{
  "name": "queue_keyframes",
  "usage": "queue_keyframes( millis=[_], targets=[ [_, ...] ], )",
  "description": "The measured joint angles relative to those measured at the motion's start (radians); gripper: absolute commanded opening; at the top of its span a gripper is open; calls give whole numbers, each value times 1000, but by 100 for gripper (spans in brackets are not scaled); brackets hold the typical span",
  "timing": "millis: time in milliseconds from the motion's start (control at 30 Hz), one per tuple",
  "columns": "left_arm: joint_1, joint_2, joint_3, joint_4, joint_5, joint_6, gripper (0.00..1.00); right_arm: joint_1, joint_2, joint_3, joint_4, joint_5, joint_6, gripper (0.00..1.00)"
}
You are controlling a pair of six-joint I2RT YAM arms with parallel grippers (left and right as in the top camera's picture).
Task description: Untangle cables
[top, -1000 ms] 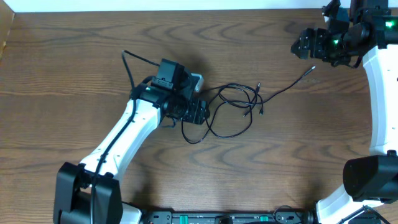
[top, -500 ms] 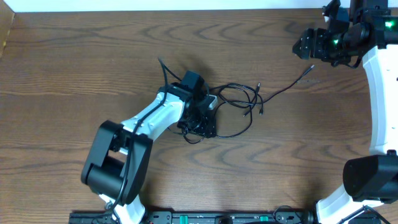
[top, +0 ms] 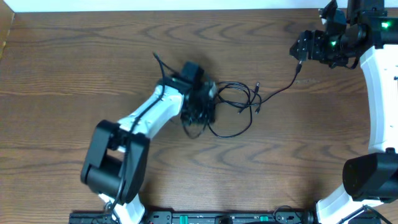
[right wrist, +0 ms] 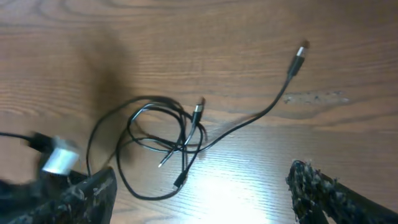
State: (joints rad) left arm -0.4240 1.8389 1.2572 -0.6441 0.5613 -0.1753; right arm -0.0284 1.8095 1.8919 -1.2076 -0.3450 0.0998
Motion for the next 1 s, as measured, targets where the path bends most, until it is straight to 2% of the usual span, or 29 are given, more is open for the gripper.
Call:
queue_keyframes(
  millis=[200,333,433,633,1000],
  targets=[
    [5,-214,129,179,17,-132,8,77,0,-51,55,-47,-2,85],
    [5,-336,140,277,24,-245,8,129,0,-63,61,-62,-2,86],
    [13,-364,136,361,28,-307,8,146,0,-63,61,-66,-2,87],
    [50,-458,135,392,29,-365,7,179,0,-79,74,-67,-2,87],
    [146,-611,134,556,61,-488,7,237,0,-319,320,-71,10,89]
  ],
)
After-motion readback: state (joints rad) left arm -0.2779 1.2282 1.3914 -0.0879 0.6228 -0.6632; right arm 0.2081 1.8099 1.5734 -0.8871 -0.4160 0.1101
